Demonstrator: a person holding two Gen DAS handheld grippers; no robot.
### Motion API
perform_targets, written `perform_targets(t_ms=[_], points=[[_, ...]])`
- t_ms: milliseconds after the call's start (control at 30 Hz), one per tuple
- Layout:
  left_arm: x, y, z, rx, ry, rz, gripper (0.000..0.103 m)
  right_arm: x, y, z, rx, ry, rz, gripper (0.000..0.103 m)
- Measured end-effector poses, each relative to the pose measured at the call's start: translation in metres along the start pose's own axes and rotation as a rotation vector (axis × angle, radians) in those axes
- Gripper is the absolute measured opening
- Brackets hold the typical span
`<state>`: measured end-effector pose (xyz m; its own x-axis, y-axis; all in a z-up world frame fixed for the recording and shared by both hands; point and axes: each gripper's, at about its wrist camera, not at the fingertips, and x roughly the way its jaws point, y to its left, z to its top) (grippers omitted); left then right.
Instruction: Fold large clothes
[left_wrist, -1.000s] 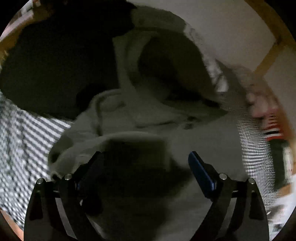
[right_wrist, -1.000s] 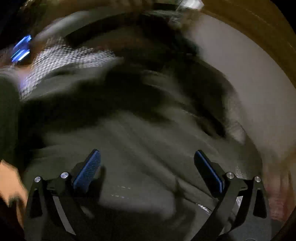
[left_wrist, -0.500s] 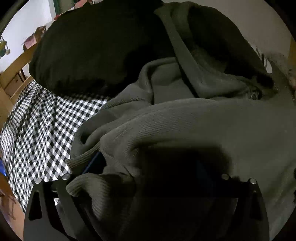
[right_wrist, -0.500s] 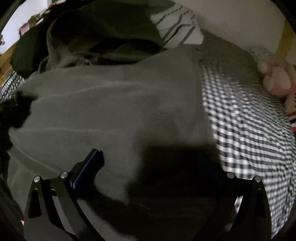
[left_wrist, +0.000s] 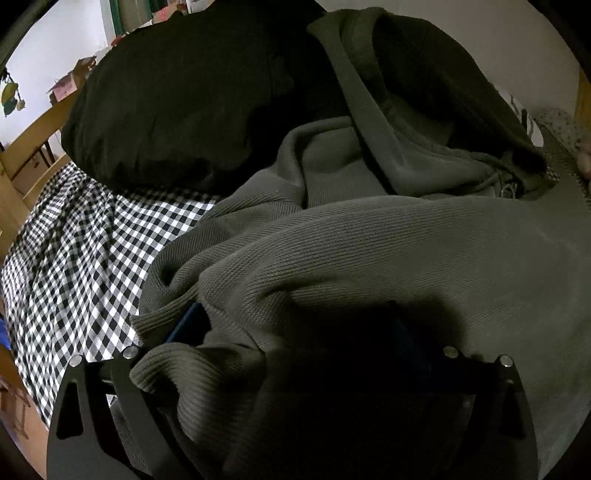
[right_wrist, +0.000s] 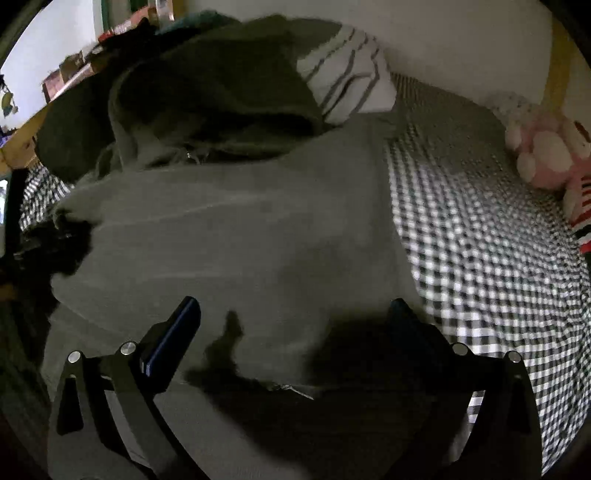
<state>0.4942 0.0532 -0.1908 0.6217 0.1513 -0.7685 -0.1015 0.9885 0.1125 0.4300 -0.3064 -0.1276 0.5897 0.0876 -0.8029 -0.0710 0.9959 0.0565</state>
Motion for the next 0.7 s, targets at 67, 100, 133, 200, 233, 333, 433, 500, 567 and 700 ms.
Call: perform_targets(t_ms=[67, 100, 133, 200, 233, 333, 433, 500, 567, 700], points=[[0.000, 0.001, 0.000, -0.001, 0.001, -0.003, 0.094, 0.020, -0.004, -0.011, 0.002, 0.064, 0.000, 0.099], [0.000, 0.001, 0.000, -0.001, 0.000, -0.003, 0.094, 0.022, -0.005, -0.017, 0.000, 0.027, 0.014, 0.099], [0.000, 0.001, 0.000, -0.001, 0.000, -0.003, 0.094, 0.021, -0.004, -0.018, -0.008, 0.013, 0.013, 0.099], [0.000, 0.001, 0.000, 0.000, 0.000, -0.002, 0.094, 0.022, -0.001, -0.016, -0.010, 0.018, -0.002, 0.099], [0.000, 0.001, 0.000, 0.000, 0.000, -0.001, 0.095, 0.023, -0.001, -0.015, -0.013, 0.021, -0.003, 0.099], [-0.004, -0.005, -0.002, 0.006, -0.002, 0.004, 0.095, 0.022, -0.002, -0.015, -0.014, 0.022, 0.008, 0.099], [-0.010, -0.010, 0.000, 0.033, -0.002, 0.013, 0.095, 0.004, -0.006, -0.013, 0.003, -0.039, 0.057, 0.099], [-0.017, -0.015, 0.005, 0.063, -0.002, 0.003, 0.095, -0.011, -0.006, -0.008, 0.000, -0.102, 0.069, 0.099], [-0.026, -0.016, 0.013, 0.065, -0.021, -0.025, 0.095, -0.018, -0.005, 0.001, -0.010, -0.138, 0.072, 0.099], [-0.043, -0.020, 0.042, 0.054, -0.070, -0.092, 0.095, -0.017, -0.007, 0.028, 0.003, -0.174, 0.090, 0.099]])
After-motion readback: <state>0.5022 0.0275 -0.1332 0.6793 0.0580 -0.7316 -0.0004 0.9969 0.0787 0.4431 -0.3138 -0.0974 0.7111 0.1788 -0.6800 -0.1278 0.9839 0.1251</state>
